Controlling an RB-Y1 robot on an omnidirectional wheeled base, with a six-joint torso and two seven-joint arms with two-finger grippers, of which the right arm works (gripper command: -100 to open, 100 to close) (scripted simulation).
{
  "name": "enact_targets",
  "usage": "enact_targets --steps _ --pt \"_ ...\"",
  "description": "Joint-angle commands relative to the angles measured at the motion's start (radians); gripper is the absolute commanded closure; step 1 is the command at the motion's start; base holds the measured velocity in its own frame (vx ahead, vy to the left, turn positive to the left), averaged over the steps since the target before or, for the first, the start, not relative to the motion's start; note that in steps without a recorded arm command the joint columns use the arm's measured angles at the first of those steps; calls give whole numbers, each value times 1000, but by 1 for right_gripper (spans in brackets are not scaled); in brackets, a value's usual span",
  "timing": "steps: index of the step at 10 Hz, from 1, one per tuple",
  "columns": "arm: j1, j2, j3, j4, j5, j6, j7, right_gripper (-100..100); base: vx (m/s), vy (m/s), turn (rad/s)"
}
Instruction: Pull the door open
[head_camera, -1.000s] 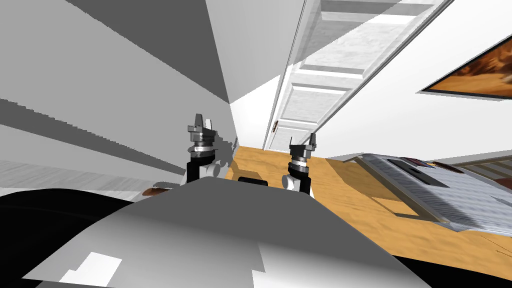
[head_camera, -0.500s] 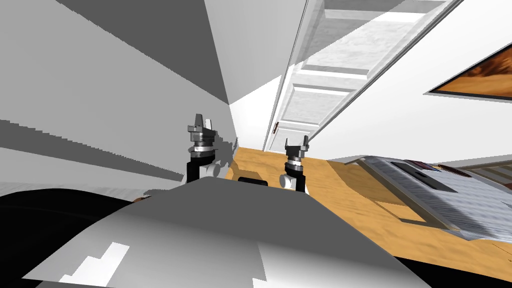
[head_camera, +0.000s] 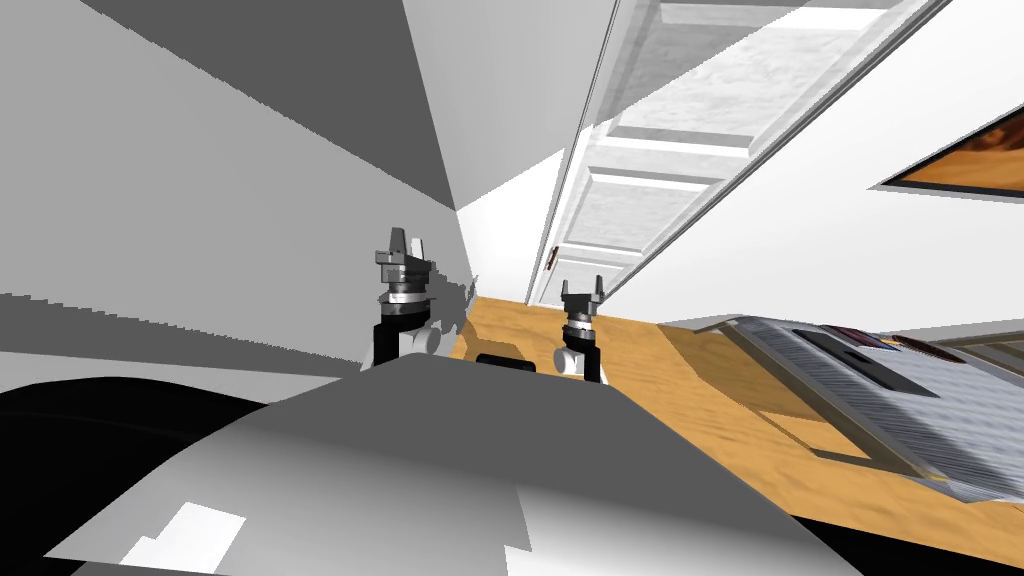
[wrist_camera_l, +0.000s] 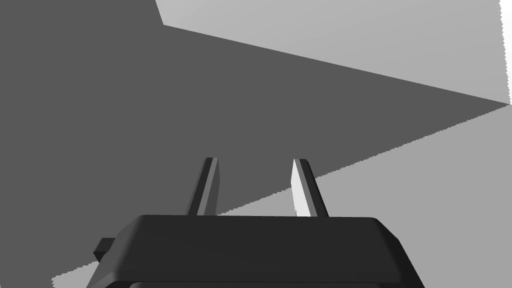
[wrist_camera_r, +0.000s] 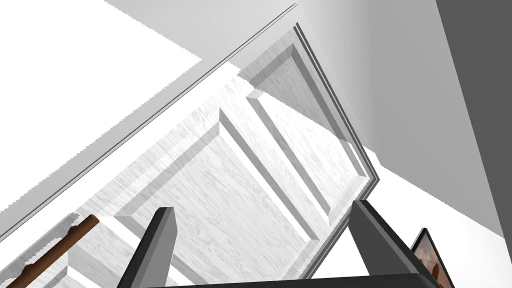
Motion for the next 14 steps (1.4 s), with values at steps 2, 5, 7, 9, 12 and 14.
enact_targets --steps 2,5,7,9,12,14 --pt "-18 -18 20 61 -39 -22 -52 -100 92 0 12" --pt "-43 -36 44 133 -83 -44 -108 -100 101 -23 12" --pt "-60 -47 61 184 -114 -59 -147 -100 93 -6 11" --pt "-77 -59 78 234 -145 -75 -185 -100 102 -1 11" --pt "-103 -77 105 311 -192 -99 -245 -100 100 -13 12" --pt "-121 -88 122 363 -223 -115 -285 -100 102 -15 13"
